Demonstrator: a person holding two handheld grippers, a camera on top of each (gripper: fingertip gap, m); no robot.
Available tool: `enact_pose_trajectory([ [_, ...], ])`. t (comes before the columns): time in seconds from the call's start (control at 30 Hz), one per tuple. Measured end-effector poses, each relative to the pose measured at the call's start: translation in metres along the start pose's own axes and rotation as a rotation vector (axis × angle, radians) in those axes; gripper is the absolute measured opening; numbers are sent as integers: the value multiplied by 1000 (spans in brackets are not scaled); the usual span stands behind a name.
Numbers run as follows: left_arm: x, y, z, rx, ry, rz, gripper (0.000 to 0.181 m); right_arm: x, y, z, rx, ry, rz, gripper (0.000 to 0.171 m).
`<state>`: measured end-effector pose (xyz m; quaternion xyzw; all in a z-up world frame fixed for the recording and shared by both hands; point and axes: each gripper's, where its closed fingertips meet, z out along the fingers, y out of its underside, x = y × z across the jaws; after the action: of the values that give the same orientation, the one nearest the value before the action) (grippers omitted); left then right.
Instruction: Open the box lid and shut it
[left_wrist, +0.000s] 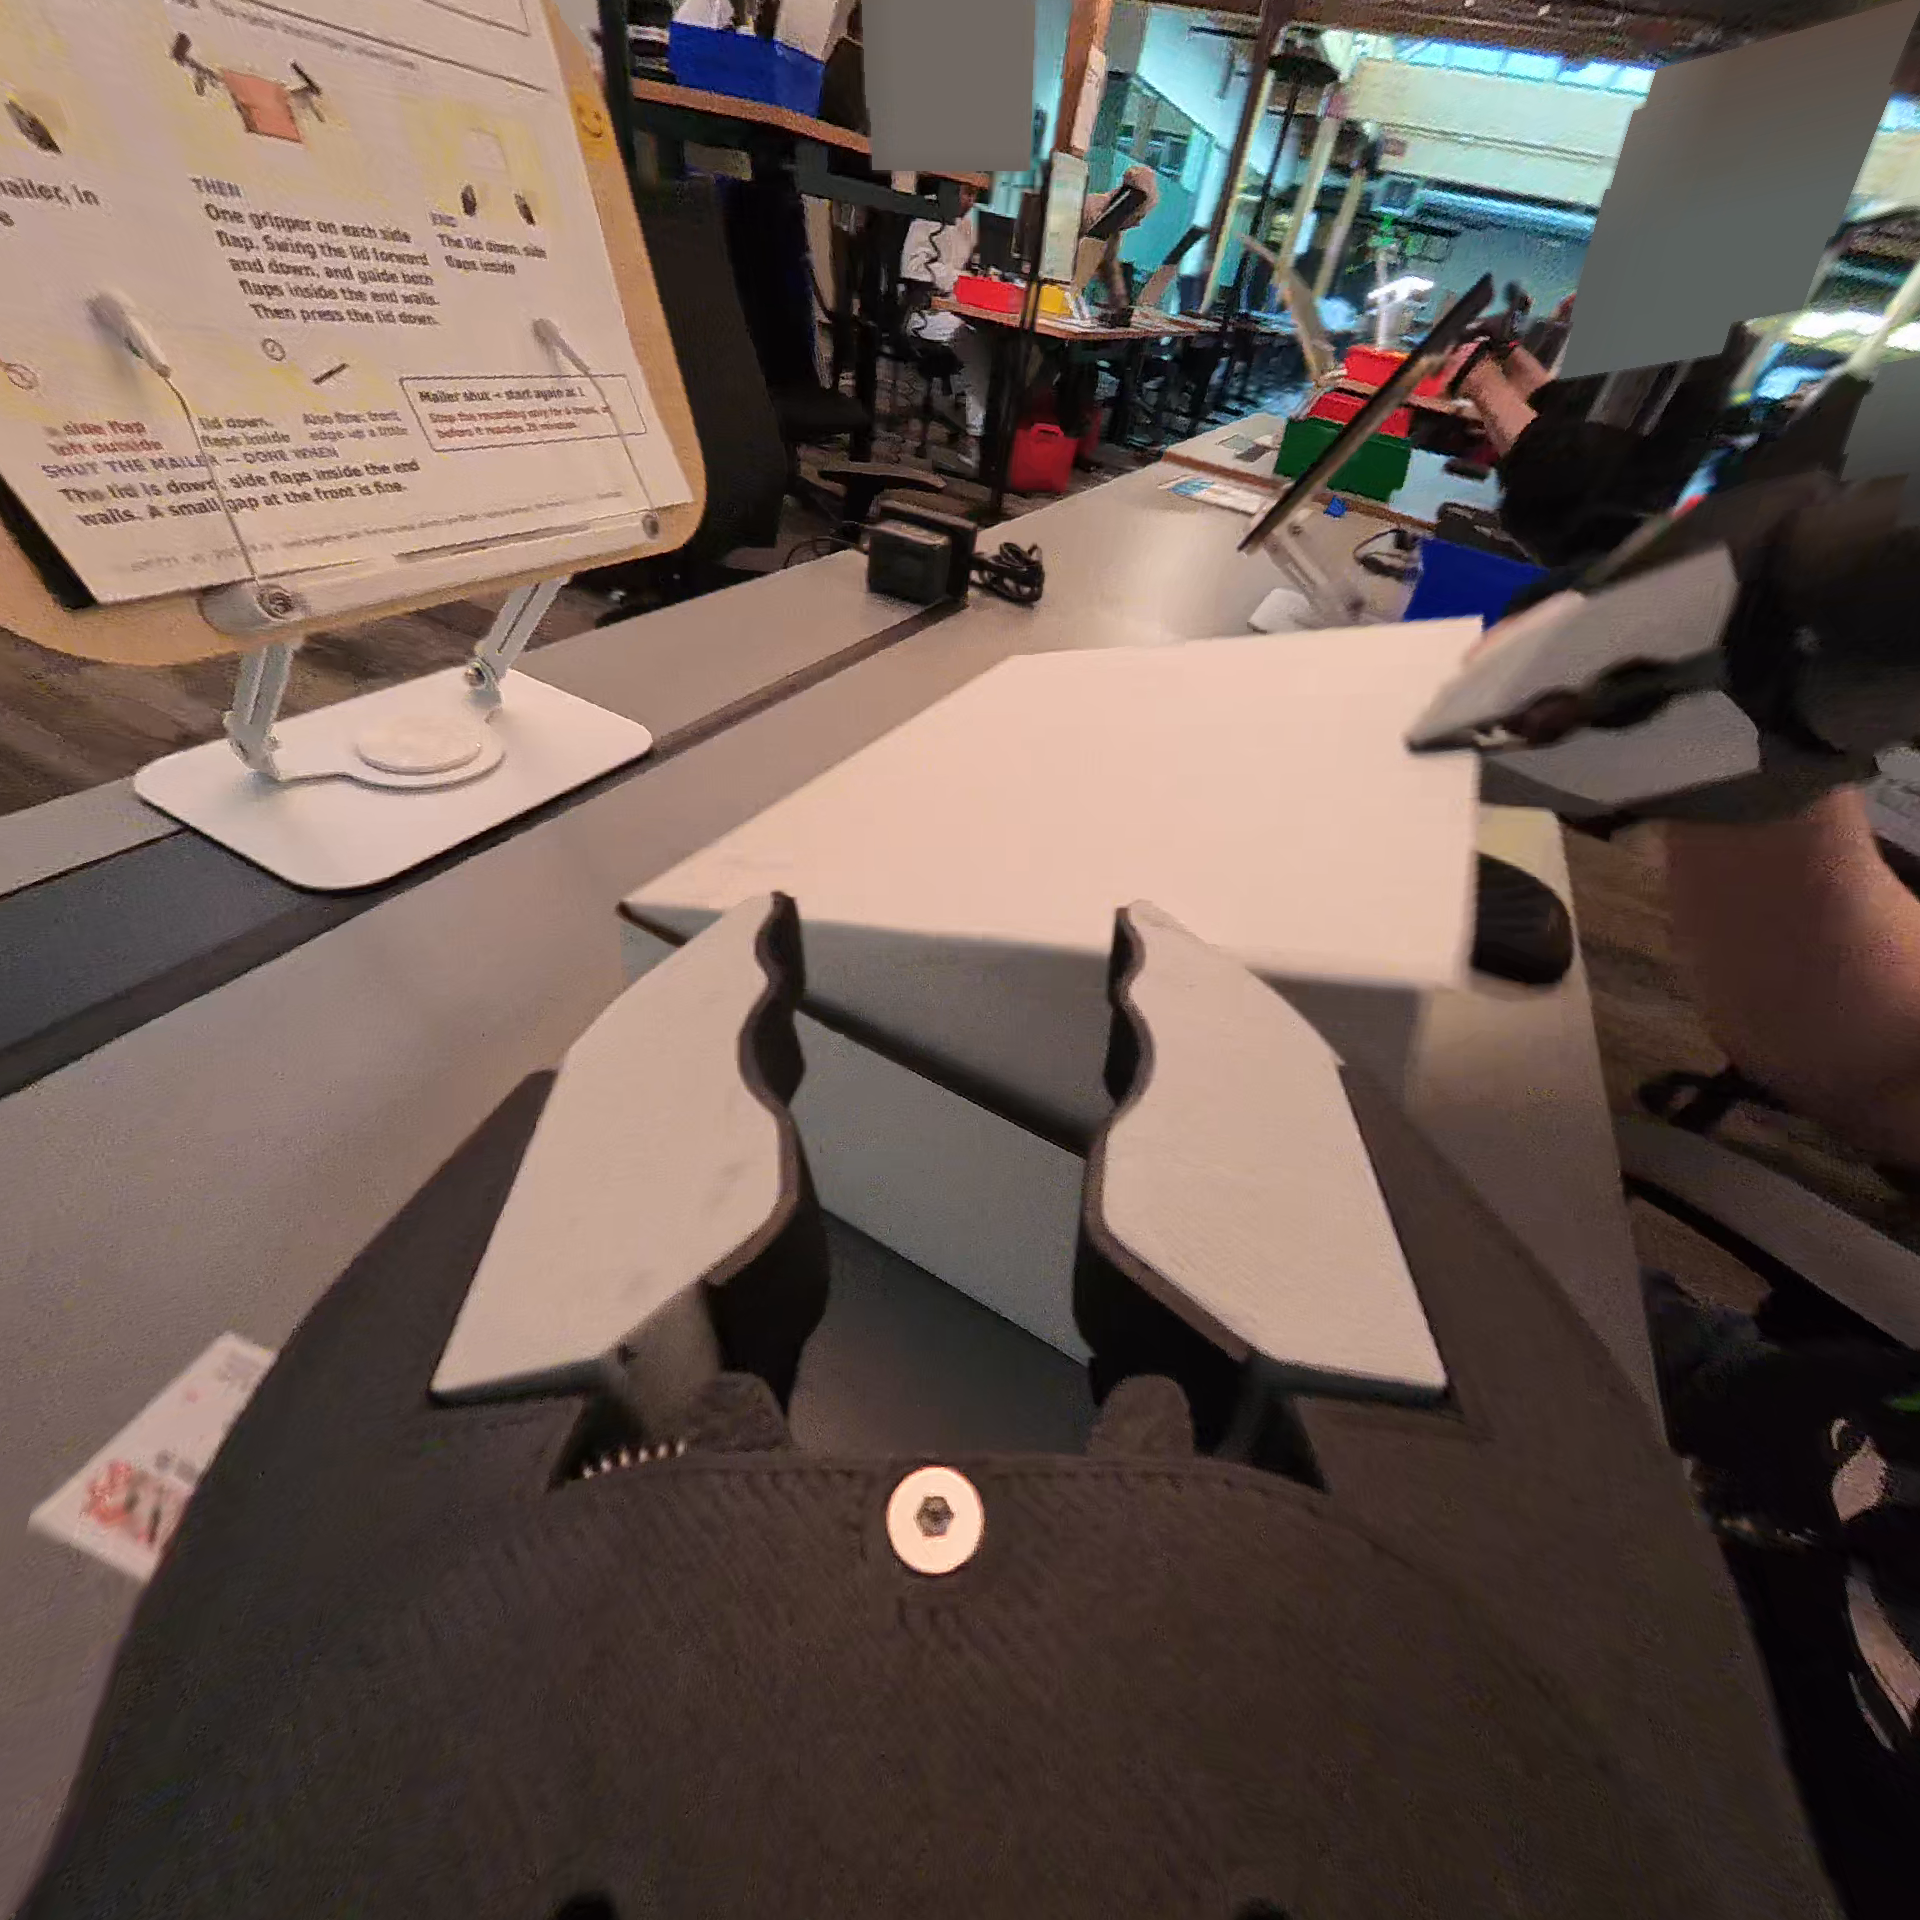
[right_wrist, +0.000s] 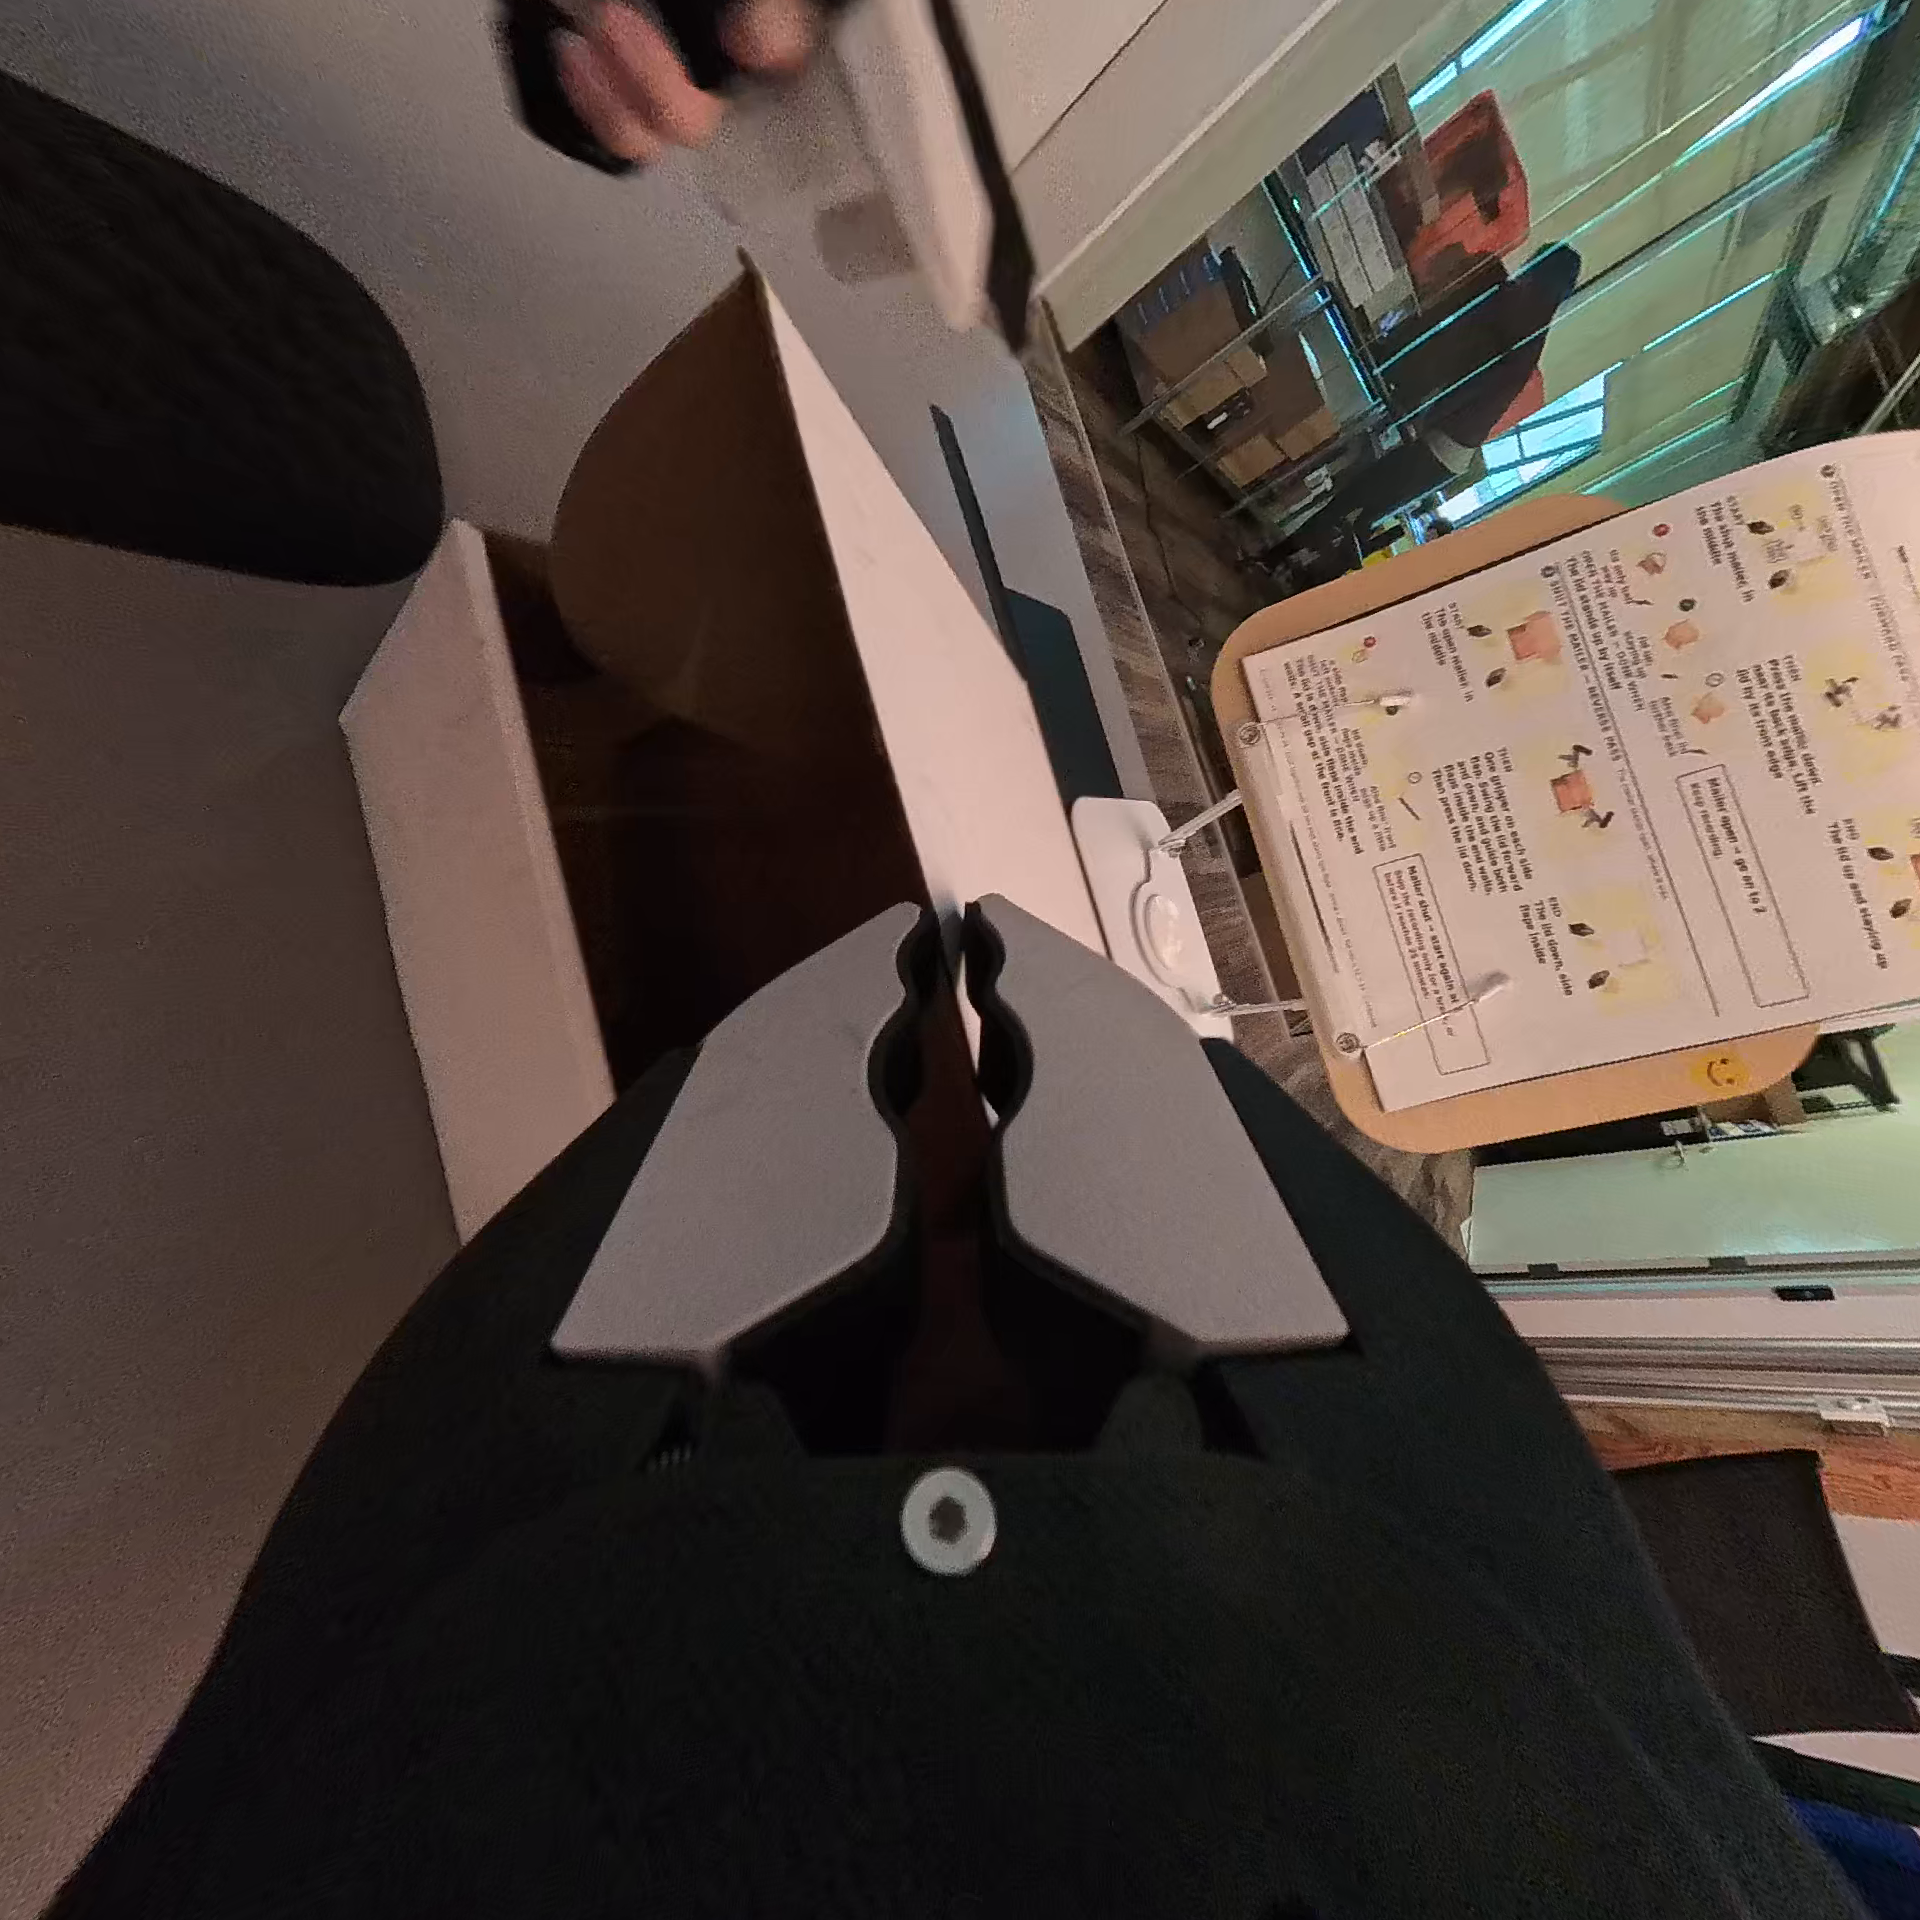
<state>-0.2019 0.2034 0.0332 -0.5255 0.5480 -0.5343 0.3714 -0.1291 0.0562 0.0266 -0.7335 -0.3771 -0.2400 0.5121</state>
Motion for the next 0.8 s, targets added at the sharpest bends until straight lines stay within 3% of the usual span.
enact_pose_trajectory([
  [0.1,43,5,-11,23,-60,22,65,11,-4,2,-26,-7,-8,5],
  [0.2,76,17,2,25,-163,37,69,27,-8,1,-54,-11,7,4],
  [0.37,57,49,38,-142,-547,126,62,51,-17,0,-82,-48,57,4],
  [0.43,45,50,43,-180,-622,150,32,59,-18,1,-87,-64,67,4],
  [0.53,36,40,40,-215,-690,137,20,79,-17,-6,-49,20,122,16],
  [0.6,31,33,33,-267,-743,162,13,98,-8,-36,-16,160,155,23],
  [0.7,25,18,27,-315,-779,193,7,121,2,-119,198,473,275,27],
  [0.77,21,12,27,-367,-778,191,7,121,29,-159,270,597,412,29],
  [0.8,19,10,27,-394,-781,190,7,119,51,-165,240,630,503,39],
])
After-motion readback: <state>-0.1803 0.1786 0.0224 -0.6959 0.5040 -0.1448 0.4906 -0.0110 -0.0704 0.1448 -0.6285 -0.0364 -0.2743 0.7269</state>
